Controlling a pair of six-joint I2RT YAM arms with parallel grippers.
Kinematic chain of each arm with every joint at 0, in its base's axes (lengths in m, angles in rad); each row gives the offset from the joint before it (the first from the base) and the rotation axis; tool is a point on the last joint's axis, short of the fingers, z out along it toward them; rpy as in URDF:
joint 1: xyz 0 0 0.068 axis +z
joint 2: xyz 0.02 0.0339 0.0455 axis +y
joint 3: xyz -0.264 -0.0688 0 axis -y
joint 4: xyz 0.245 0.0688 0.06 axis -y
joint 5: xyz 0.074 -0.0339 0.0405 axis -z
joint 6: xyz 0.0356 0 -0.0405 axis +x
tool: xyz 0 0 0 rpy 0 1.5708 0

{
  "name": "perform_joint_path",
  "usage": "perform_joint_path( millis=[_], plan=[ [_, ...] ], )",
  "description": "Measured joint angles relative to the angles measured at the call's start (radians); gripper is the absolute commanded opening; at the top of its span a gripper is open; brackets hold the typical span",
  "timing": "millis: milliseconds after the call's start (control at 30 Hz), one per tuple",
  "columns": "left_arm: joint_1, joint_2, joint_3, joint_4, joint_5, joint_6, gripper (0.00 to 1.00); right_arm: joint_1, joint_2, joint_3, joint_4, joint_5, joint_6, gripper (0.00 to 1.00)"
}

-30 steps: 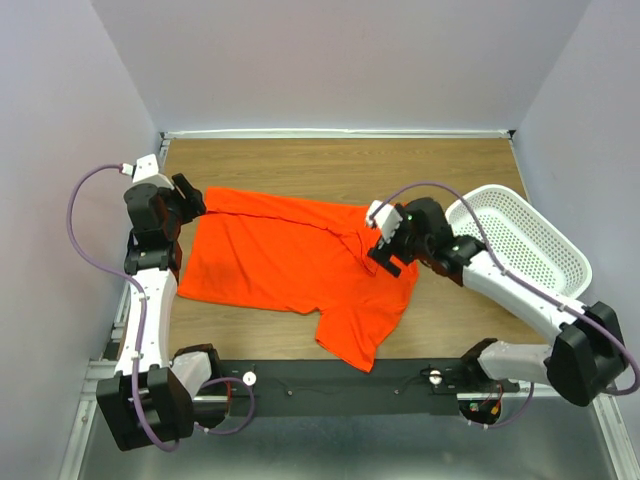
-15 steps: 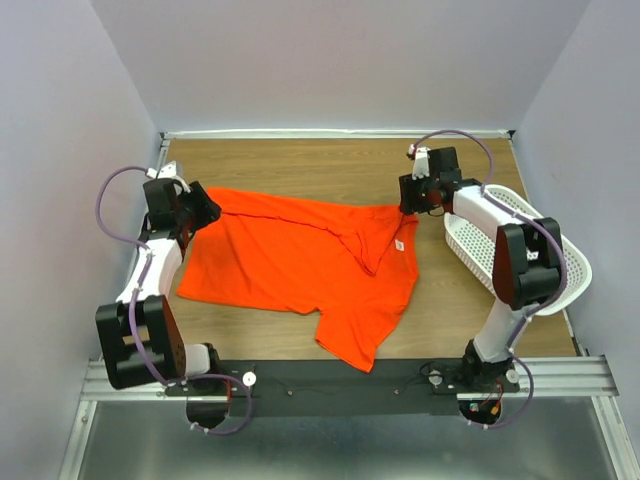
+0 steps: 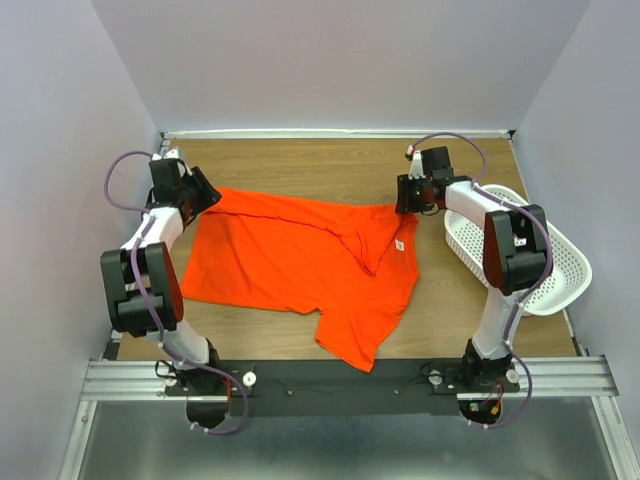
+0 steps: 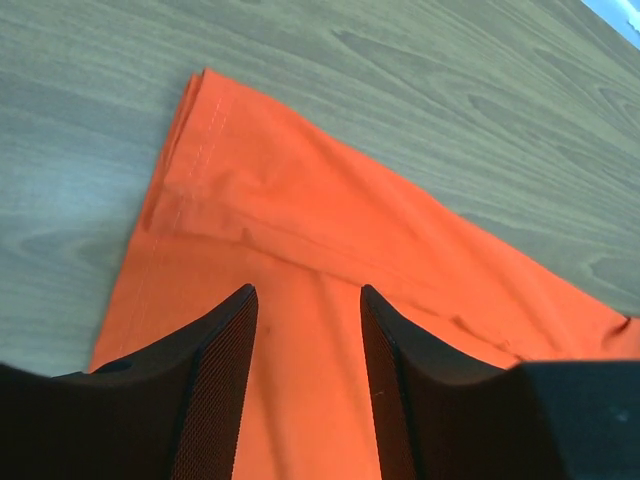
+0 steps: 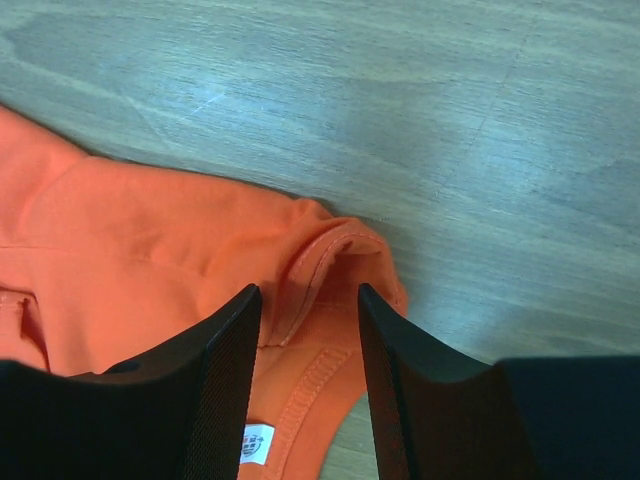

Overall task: Fold and stack the t-shirts
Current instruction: Fold the tshirt

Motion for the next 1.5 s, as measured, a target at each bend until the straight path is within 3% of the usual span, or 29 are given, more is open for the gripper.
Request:
perform_joint_path(
  millis=[167, 567, 800, 900, 1100, 1500],
  plan=[
    [0.000, 0.109, 0.080, -0.004, -0.002, 0.004, 0.45, 0.000, 0.004, 0.002, 0.000, 0.000, 0.013, 0.45],
    [0.000, 0.340, 0.312, -0.092, -0.080, 0.049, 0.44, -0.003, 0.022, 0.019, 0.000, -0.011, 0.018, 0.43],
    [0.000, 0.408, 0.325, -0.115, -0.097, 0.065, 0.44, -0.006, 0.033, 0.021, -0.001, -0.021, 0.024, 0.28],
    [0.000, 0.415, 0.332, -0.119, -0.100, 0.066, 0.44, -0.006, 0.033, 0.021, -0.001, -0.023, 0.025, 0.16],
    [0.007, 0.417, 0.335, -0.124, -0.102, 0.069, 0.44, -0.014, 0.035, 0.025, -0.001, -0.016, 0.020, 0.01],
    [0.027, 0.420, 0.338, -0.129, -0.100, 0.069, 0.44, -0.034, 0.036, 0.034, -0.005, 0.037, 0.001, 0.01]
  ],
)
